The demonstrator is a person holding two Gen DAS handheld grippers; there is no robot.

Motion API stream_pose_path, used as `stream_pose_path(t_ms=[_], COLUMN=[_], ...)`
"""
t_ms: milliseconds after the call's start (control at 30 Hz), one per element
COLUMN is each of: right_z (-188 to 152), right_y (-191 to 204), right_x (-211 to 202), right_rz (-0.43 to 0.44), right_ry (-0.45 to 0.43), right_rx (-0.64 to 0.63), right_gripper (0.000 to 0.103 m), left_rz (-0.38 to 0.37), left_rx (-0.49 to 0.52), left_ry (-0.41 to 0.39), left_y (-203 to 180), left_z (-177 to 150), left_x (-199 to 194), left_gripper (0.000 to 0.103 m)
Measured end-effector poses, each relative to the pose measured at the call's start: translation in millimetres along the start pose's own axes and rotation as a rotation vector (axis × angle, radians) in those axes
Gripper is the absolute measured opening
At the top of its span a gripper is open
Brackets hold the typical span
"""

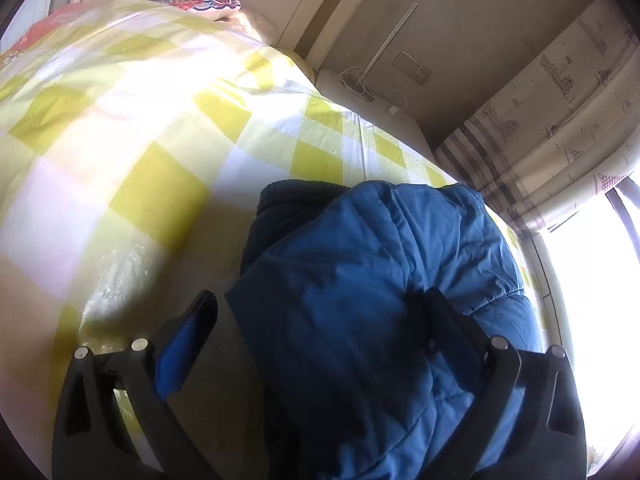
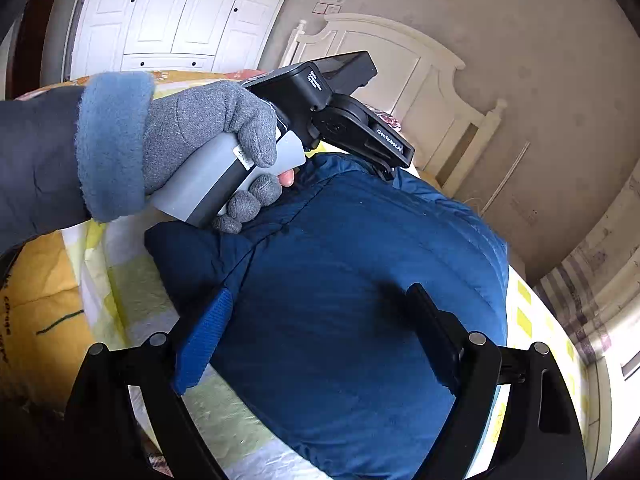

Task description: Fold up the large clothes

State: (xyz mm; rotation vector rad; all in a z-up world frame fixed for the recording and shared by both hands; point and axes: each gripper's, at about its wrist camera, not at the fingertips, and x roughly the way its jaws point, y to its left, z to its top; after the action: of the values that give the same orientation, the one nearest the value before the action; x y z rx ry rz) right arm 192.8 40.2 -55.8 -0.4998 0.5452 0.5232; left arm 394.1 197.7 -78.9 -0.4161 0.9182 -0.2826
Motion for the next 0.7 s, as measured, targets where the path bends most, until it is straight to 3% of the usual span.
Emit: stream_pose_path(t_ms=[100,200,267,367,533,700], right_z=[-15.4,-46.0,-72.1,-98.9,-98.9,-94.2], right_y=[-40.6,-114.8,-162.8,-206.3,-208.4,-194.9], right_x=[-35.3,-57.2,-53.4,-22.7,21.4,52.1], right_rz=[0.131,0.242,0.3,0.382,0.466,0.585], right_ry=[-0.044,-0.118,-0.143,-0.072,0.059,0.141], right_rx=[0.155,0.488,0.726,0.972,1.01,1.025], right_gripper=[0.084,0.09,0.094,0.094,0.094,0.097], left_rz=[-0.04,-0.146,-0.197,-0.24,-0.415,-0.454], left_rx=[0.03,0.035,0.003,-0.042,-0.124,-0.052], left_ry=[-0.024,0.026,0.098,0.17,0.265,0.302], left_y=[3.2,9.0,15.8,24.6,35.0,20.8], left_z=[-16.4,-34.4,-42.5,-52.0,-57.6,-61.3], left_x=[-36.2,-55.8,-51.7,-36.1,-12.4,-10.4], left_gripper=[0.1,0.1,0.1,0.101,0.101,0.101])
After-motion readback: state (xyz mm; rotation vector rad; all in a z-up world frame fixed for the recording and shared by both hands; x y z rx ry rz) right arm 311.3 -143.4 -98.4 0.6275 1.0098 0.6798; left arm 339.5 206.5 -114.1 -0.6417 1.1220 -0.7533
